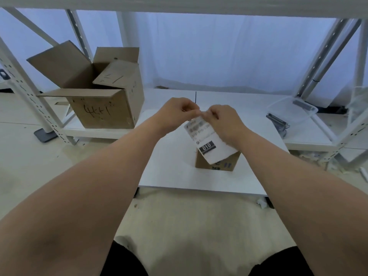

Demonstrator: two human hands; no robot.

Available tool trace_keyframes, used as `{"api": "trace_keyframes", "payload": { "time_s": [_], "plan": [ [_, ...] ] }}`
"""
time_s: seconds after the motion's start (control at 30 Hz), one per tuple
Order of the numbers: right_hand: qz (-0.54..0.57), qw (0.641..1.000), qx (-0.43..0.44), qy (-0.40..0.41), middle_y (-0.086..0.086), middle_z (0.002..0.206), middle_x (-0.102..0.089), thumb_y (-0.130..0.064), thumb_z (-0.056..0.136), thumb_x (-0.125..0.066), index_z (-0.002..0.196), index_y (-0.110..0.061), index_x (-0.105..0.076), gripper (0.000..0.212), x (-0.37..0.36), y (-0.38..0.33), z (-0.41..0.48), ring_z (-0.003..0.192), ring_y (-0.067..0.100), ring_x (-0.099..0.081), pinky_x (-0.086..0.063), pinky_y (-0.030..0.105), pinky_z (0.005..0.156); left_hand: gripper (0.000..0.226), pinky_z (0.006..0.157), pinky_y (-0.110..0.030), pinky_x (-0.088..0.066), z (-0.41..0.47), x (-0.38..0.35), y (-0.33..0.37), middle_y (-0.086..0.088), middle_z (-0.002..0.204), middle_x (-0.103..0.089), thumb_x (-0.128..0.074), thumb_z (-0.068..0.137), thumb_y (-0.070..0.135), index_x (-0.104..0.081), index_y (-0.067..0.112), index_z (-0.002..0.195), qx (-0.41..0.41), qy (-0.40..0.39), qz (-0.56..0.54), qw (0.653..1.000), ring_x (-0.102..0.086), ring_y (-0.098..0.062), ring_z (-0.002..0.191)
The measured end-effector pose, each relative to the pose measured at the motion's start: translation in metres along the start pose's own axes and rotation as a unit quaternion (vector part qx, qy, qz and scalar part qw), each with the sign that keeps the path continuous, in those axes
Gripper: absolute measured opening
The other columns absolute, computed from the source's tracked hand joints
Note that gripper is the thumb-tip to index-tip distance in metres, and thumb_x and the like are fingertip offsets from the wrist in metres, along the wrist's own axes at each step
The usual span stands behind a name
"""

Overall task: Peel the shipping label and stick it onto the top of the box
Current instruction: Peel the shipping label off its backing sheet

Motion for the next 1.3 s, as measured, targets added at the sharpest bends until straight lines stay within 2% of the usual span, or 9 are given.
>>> {"api": "trace_keyframes", "payload": {
  "time_s": [0.17, 0.27, 0.37, 0.5, 0.63, 0.77, 0.87, 1.17, 1.3],
  "plan": [
    [0.018, 0.999, 0.006, -0.049, -0.002, 0.060, -0.049, -0.028, 0.093, -0.056, 0.058, -0.016, -0.048, 0.037, -0.003, 0.001, 0.006, 0.054, 0.015, -0.045, -0.033, 0.025, 0.051, 0.024, 0.070, -0.024, -0.047, 0.008, -0.013, 0.002, -0.012, 0.088, -0.069, -0.069, 0.085, 0.021, -0.068, 0.001, 0.097, -0.002, -0.057, 0.033, 0.998, -0.057, -0.015, 0.076],
    [0.047, 0.996, -0.004, -0.070, -0.002, 0.065, -0.055, -0.028, 0.093, -0.055, 0.071, -0.010, -0.060, 0.029, -0.005, 0.006, 0.005, 0.051, 0.012, -0.051, -0.038, 0.023, 0.049, 0.022, 0.063, -0.021, -0.047, 0.008, -0.014, -0.005, -0.014, 0.089, -0.070, -0.069, 0.085, 0.023, -0.069, 0.003, 0.095, 0.009, -0.087, 0.073, 0.993, -0.056, -0.013, 0.071],
    [0.028, 0.998, -0.013, -0.061, -0.005, 0.072, -0.060, -0.029, 0.096, -0.049, 0.087, -0.010, -0.065, 0.027, -0.005, 0.011, 0.007, 0.058, 0.010, -0.054, -0.041, 0.026, 0.060, 0.011, 0.067, -0.029, -0.048, 0.007, -0.014, -0.016, -0.009, 0.083, -0.070, -0.067, 0.086, 0.020, -0.069, 0.010, 0.087, 0.028, -0.111, 0.101, 0.988, -0.056, -0.011, 0.064],
    [0.028, 0.998, -0.020, -0.053, -0.001, 0.074, -0.061, -0.027, 0.095, -0.052, 0.079, -0.013, -0.064, 0.024, -0.010, 0.013, 0.011, 0.061, 0.013, -0.054, -0.041, 0.026, 0.056, 0.011, 0.051, -0.014, -0.048, 0.008, -0.006, -0.028, 0.000, 0.067, -0.065, -0.066, 0.086, 0.021, -0.066, 0.013, 0.078, 0.052, -0.098, 0.101, 0.989, -0.057, -0.001, 0.047],
    [0.000, 0.999, -0.031, 0.022, -0.007, 0.079, -0.057, -0.026, 0.089, -0.060, 0.098, -0.016, -0.060, 0.014, -0.001, 0.016, 0.013, 0.083, 0.019, -0.058, -0.047, 0.036, 0.078, 0.021, 0.047, -0.014, -0.047, 0.008, -0.001, -0.036, 0.000, 0.063, -0.062, -0.066, 0.087, 0.026, -0.063, 0.011, 0.073, 0.074, -0.077, 0.109, 0.988, -0.056, -0.004, 0.045],
    [-0.134, 0.987, 0.050, 0.070, 0.004, 0.117, -0.052, -0.024, 0.084, -0.066, 0.119, -0.017, -0.050, 0.039, 0.012, -0.002, 0.008, 0.112, 0.024, -0.047, -0.036, 0.035, 0.094, 0.020, 0.053, -0.016, -0.052, 0.008, 0.011, -0.038, -0.003, 0.069, -0.064, -0.061, 0.091, 0.022, -0.063, 0.008, 0.078, 0.085, -0.023, 0.003, 0.996, -0.061, -0.008, 0.054],
    [-0.160, 0.981, 0.084, 0.066, 0.005, 0.119, -0.053, -0.025, 0.085, -0.064, 0.114, -0.017, -0.058, 0.031, 0.009, -0.011, 0.006, 0.111, 0.023, -0.047, -0.031, 0.030, 0.092, 0.015, 0.063, -0.018, -0.057, 0.008, 0.009, -0.033, -0.007, 0.075, -0.066, -0.058, 0.093, 0.015, -0.063, 0.005, 0.084, 0.081, -0.028, -0.099, 0.991, -0.064, -0.009, 0.060],
    [0.137, 0.990, 0.010, 0.018, -0.003, 0.096, -0.068, -0.023, 0.088, -0.063, 0.103, -0.017, -0.068, 0.017, 0.002, -0.006, 0.002, 0.089, 0.014, -0.064, -0.056, 0.034, 0.075, 0.010, 0.075, -0.022, -0.054, 0.008, 0.005, -0.019, -0.002, 0.080, -0.065, -0.059, 0.092, 0.017, -0.063, 0.010, 0.085, 0.038, -0.014, -0.095, 0.995, -0.061, -0.011, 0.075],
    [0.179, 0.983, -0.002, 0.026, 0.003, 0.092, -0.071, -0.018, 0.086, -0.066, 0.091, -0.014, -0.072, 0.010, 0.004, -0.002, 0.003, 0.088, 0.021, -0.068, -0.058, 0.042, 0.081, 0.011, 0.079, -0.023, -0.054, 0.009, 0.005, -0.017, -0.001, 0.081, -0.064, -0.060, 0.091, 0.018, -0.064, 0.011, 0.084, 0.029, -0.007, -0.090, 0.995, -0.061, -0.012, 0.081]
  ]
}}
Point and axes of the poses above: each hand's wrist, its own z-axis towards the middle knuckle, its own x-axis out of the back of the hand, y = z × x, the point moved 10 cm from there along z, towards the middle knuckle
